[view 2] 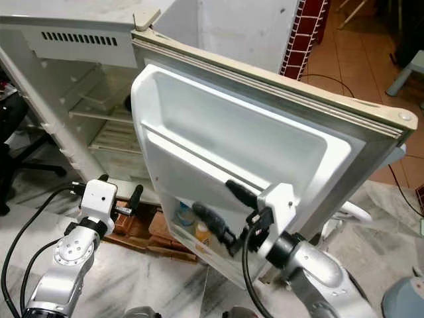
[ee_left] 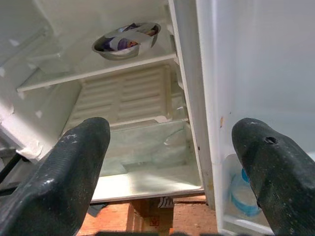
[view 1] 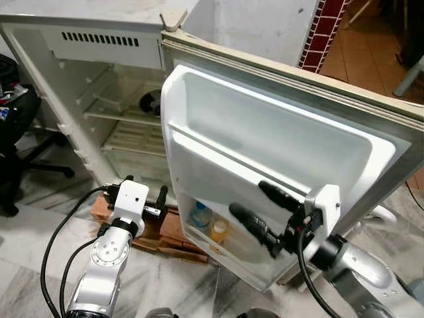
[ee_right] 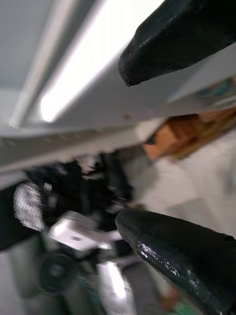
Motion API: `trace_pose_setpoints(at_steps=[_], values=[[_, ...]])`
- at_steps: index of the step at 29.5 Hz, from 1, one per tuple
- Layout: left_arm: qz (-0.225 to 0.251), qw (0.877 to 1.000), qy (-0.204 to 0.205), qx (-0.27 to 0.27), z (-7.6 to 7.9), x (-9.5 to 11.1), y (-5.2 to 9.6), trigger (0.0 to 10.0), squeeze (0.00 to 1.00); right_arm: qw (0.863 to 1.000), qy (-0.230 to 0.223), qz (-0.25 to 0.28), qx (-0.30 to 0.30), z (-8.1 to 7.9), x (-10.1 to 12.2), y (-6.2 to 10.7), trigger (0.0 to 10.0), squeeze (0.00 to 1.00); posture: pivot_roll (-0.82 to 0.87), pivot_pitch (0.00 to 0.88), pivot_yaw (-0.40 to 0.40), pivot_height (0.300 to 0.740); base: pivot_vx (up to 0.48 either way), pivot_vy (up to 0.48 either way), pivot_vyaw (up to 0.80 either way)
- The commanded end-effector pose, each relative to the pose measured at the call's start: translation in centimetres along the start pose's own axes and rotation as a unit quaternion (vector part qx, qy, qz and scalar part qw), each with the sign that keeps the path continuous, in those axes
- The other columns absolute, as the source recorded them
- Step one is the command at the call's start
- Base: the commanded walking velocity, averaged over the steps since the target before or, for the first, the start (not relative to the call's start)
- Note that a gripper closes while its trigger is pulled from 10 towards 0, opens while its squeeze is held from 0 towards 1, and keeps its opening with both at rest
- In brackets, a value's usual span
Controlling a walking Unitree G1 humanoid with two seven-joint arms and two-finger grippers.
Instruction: Restocking fridge
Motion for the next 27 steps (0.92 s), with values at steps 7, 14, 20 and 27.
trace_pose_setpoints(at_steps=[7, 14, 20, 27], values=[[-0.003, 1.0, -0.006, -0.006, 0.1, -0.2, 0.0, 10.0, 0.0, 0.994, -0.028, -0.056, 0.088, -1.5, -1.7, 1.6, 10.0, 0.0, 0.0, 0.019, 0.026, 0.74, 0.0, 0.0, 0.0], [-0.001, 1.0, -0.015, -0.009, 0.1, -0.1, 0.0, 10.0, 0.0, 0.997, -0.002, -0.076, -0.03, 2.1, -3.6, 2.7, 10.0, 0.0, 0.0, 0.022, 0.027, 0.74, 0.0, 0.0, 0.0], [-0.004, 1.0, -0.012, -0.004, 0.0, -0.2, 0.0, 10.0, 0.0, 0.995, -0.024, -0.092, -0.009, 0.6, -5.0, 3.0, 10.0, 0.0, 0.01, 0.021, 0.026, 0.74, 0.0, -0.341, 0.0], [-0.011, 1.0, -0.011, 0.014, -0.4, -0.4, -0.1, 10.0, 0.0, 0.995, -0.027, -0.1, -0.005, 0.7, -5.9, 3.0, 10.0, 0.0, 0.01, 0.021, 0.025, 0.74, -0.074, -0.427, 0.0]])
Point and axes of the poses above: a point about 5 cm out from each wrist's last joint towards the gripper, its own y axis pointing back from the gripper into the wrist, its own x axis along the axis of the wrist's last joint, z = x × y, the point moved 4 cm from there along -y, pointing out of the wrist towards the gripper, and after that the axes turned 12 degrees about y, right-handed, at the moved point
